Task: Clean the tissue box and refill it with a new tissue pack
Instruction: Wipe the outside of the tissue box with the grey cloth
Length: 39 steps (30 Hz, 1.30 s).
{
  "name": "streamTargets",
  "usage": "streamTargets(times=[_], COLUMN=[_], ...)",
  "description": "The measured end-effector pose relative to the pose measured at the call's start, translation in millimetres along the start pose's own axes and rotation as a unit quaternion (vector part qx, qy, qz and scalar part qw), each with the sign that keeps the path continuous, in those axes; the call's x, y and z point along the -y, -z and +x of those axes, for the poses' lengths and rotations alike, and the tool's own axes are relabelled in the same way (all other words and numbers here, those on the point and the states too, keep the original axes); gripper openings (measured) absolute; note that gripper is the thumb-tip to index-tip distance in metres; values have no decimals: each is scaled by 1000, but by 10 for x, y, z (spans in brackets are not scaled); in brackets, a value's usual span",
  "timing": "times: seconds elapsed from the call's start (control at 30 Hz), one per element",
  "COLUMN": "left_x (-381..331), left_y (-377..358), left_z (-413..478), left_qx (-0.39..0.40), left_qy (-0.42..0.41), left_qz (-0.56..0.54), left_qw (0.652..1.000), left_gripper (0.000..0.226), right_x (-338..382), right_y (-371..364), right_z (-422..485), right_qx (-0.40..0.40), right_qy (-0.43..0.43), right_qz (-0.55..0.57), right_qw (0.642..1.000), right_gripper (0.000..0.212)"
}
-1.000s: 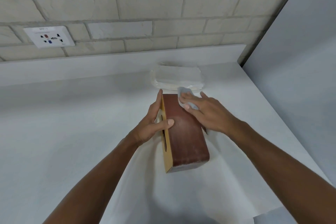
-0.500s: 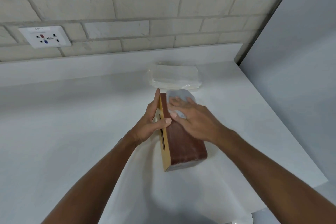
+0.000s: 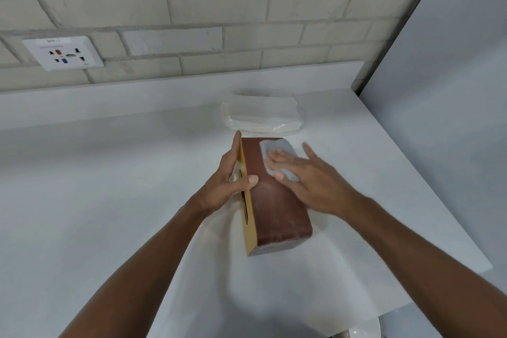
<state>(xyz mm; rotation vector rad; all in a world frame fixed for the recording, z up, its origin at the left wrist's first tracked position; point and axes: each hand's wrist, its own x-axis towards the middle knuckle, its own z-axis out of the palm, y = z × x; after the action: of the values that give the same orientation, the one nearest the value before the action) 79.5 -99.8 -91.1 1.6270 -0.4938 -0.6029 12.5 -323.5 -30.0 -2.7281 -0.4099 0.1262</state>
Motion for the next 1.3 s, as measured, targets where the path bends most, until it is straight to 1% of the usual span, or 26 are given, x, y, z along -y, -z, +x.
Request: streamTargets(times=[0.07, 0.1, 0.13, 0.2, 0.23, 0.27, 0.3, 0.4, 0.47, 0.53, 0.6, 0.77, 0.83, 0.9, 0.93, 1.0, 1.07, 1.1, 1.17, 1.23, 1.3], left_x=[-8, -12, -11, -8, -7, -8, -12, -21, -16, -10, -6, 6, -6, -24, -20, 0, -16, -35, -70, -61, -55], left_y=[-6, -8, -11, -19, -21, -23, -23, -13, -12, -7, -5, -19, -21, -27, -30, -40, -58, -68, -72, -61, -54], left_z=[-3, 1, 3, 7, 6, 2, -3, -7, 1, 5, 5, 2, -1, -4, -4, -7, -15, -22, -27, -29, -27], left_qx=[-1, -2, -5, -12, -12, -10, -7, -4, -3, -1, -3, -10, -7, -4, -5, -14, -24, -26, -26, -18, -21], left_qy=[2, 3, 5, 3, -1, -3, -4, 1, 5, 8, 14, 1, -3, 2, 2, -5, -14, -16, -15, -13, -9], left_qz=[-2, -2, -2, 4, 7, 6, 3, -2, 0, -4, -7, 10, 11, 9, 8, 15, 22, 22, 18, 10, -3], left_qw=[1000, 1000, 1000, 1000, 1000, 1000, 1000, 1000, 1000, 1000, 1000, 1000, 1000, 1000, 1000, 1000, 999, 999, 999, 1000, 1000], left_gripper=[114, 115, 115, 114, 114, 114, 114, 116, 116, 115, 114, 111, 113, 114, 113, 105, 97, 95, 96, 100, 97], right_x=[-64, 2, 103, 250, 248, 189, 93, -124, -87, 52, 156, -26, -111, -67, 6, 145, 157, 121, 43, 47, 106], right_y=[62, 51, 17, -93, -109, -82, -37, 92, 100, 71, 56, -6, 55, 89, 78, 1, -57, -41, 39, 91, 81], right_z=[114, 187, 229, 186, 112, 38, -4, 68, 237, 400, 458, 97, 71, 170, 213, 193, 43, -30, -87, -83, -61], right_qx=[-7, -12, -14, -12, -6, 3, 9, 12, -10, -38, -53, 22, 24, 11, 6, 0, 14, 20, 18, -2, -24], right_qy=[-61, -68, -55, 8, 38, 47, 32, -65, -84, -72, -64, -18, -47, -84, -85, -42, 5, 11, -17, -48, -50], right_qz=[2, 9, 16, 34, 43, 49, 52, 53, 62, 58, 50, 49, 56, 51, 42, 37, 47, 56, 79, 99, 101], right_qw=[998, 998, 998, 999, 998, 998, 998, 996, 994, 995, 995, 998, 997, 995, 995, 998, 999, 998, 997, 994, 993], right_gripper=[47, 47, 48, 47, 47, 47, 47, 52, 47, 36, 32, 52, 52, 49, 47, 47, 47, 47, 47, 47, 45])
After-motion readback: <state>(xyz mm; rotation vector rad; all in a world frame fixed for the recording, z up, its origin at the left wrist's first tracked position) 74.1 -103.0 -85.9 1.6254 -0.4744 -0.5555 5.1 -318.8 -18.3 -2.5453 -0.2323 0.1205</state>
